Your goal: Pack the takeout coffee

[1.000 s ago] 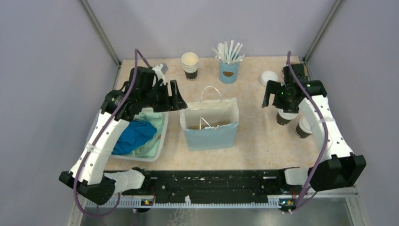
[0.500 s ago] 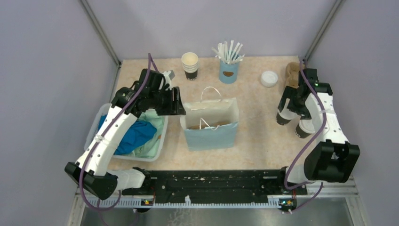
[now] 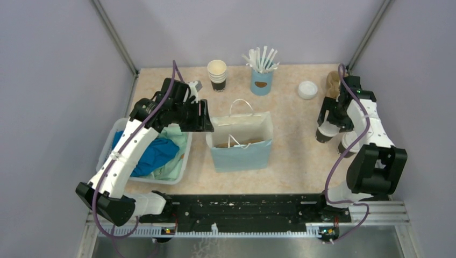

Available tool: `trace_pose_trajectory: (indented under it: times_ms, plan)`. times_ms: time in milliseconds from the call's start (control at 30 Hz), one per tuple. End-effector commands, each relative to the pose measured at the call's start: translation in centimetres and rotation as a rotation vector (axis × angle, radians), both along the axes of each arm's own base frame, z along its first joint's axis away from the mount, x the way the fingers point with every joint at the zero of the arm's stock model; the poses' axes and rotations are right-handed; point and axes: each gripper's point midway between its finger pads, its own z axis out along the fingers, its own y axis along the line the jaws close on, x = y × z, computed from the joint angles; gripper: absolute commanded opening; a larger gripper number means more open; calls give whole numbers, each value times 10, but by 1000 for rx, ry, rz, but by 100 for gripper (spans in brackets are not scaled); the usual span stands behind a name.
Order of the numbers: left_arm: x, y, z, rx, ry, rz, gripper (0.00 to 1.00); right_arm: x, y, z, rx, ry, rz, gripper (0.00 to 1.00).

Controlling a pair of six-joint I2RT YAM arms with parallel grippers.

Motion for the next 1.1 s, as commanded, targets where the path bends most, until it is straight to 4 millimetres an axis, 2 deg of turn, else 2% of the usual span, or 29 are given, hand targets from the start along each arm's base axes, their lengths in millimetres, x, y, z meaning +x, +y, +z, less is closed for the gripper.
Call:
trace_pose_trajectory:
  times_ms: [0,167,433,700,1067]
  plan:
    - [4,-5,7,-20,-46,-27,62,17,-10,17,-39,-65,6,80]
    - [7,-5,6,-13,-48,-29,62,21,-13,18,-56,-67,0,78]
    - [9,-5,5,-5,-45,-36,62,28,-16,15,-63,-56,-2,84]
    - [9,-5,6,-3,-47,-37,62,32,-15,8,-55,-45,5,80]
    - [9,-6,8,-9,-49,-32,64,31,-13,-1,-40,-23,12,83]
